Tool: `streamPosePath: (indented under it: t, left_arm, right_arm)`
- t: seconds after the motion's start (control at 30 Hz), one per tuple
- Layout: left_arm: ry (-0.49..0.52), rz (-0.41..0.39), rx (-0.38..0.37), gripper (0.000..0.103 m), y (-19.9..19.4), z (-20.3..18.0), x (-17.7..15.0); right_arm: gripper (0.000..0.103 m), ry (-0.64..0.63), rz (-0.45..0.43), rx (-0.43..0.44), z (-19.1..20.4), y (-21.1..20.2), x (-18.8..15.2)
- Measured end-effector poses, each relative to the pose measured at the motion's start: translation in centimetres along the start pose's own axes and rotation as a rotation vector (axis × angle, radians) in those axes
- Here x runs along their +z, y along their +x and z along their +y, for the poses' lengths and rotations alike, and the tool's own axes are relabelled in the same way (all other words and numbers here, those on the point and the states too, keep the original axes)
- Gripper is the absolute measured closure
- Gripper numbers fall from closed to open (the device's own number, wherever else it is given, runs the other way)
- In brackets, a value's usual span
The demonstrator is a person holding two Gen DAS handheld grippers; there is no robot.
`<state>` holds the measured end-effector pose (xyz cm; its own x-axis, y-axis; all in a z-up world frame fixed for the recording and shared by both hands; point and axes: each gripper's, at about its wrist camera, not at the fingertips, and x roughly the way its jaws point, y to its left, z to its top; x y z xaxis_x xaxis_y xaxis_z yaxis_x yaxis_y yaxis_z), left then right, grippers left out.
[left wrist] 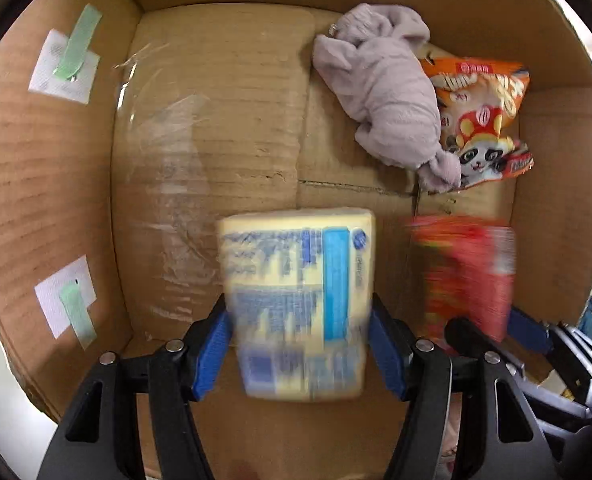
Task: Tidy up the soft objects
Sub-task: 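Carry carton and wafer pack into the box and release both, then grasp the white card box with the left tool while the right grasps the green seaweed bag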
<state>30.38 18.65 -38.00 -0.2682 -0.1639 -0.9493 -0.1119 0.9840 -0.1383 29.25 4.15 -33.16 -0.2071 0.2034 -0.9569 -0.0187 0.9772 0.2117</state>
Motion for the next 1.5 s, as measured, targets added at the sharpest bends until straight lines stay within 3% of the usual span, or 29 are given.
streamPosePath:
  t: [0.03, 0.1, 0.13, 0.33, 0.47, 0.57, 0.83, 1.17, 1.5]
  left_arm:
    - [-0.005, -0.004, 0.009, 0.033, -0.1, 0.1, 0.0]
    - [-0.004, -0.024, 0.051, 0.02, -0.6, 0.4, -0.1]
    - [-0.001, -0.034, 0.056, 0.016, -0.9, 0.4, -0.3]
    - [-0.003, -0.107, 0.064, 0.013, -3.9, -0.3, -2.1]
    - [0.006, -0.157, 0.047, 0.013, -6.7, -0.1, -4.5]
    - [0.01, -0.214, 0.038, 0.013, -8.8, -0.3, -6.9]
    - [0.041, -0.383, 0.109, 0.013, -13.8, -3.3, -12.2]
    - [0.035, -0.5, 0.099, 0.013, -18.4, -5.0, -17.3]
    - [0.089, -0.582, 0.14, 0.013, -21.5, -9.0, -19.8]
  right_arm:
    - [0.048, 0.003, -0.003, 0.0, -0.1, -0.1, 0.1]
    - [0.032, 0.008, -0.008, 0.004, -0.5, -0.7, 0.0]
    - [0.029, 0.008, -0.013, 0.01, -0.8, -0.9, 0.0]
    - [0.025, -0.025, -0.044, -0.024, -1.4, -3.0, -1.0]
    - [0.009, -0.037, -0.064, -0.042, -1.5, -4.6, -2.6]
    - [0.009, -0.042, -0.084, -0.041, -1.8, -6.1, -3.3]
    - [0.009, -0.076, -0.197, -0.068, -1.5, -10.0, -7.5]
    - [0.009, -0.107, -0.329, -0.049, -1.8, -15.5, -12.9]
    - [0.009, -0.115, -0.387, 0.04, -3.3, -19.1, -15.3]
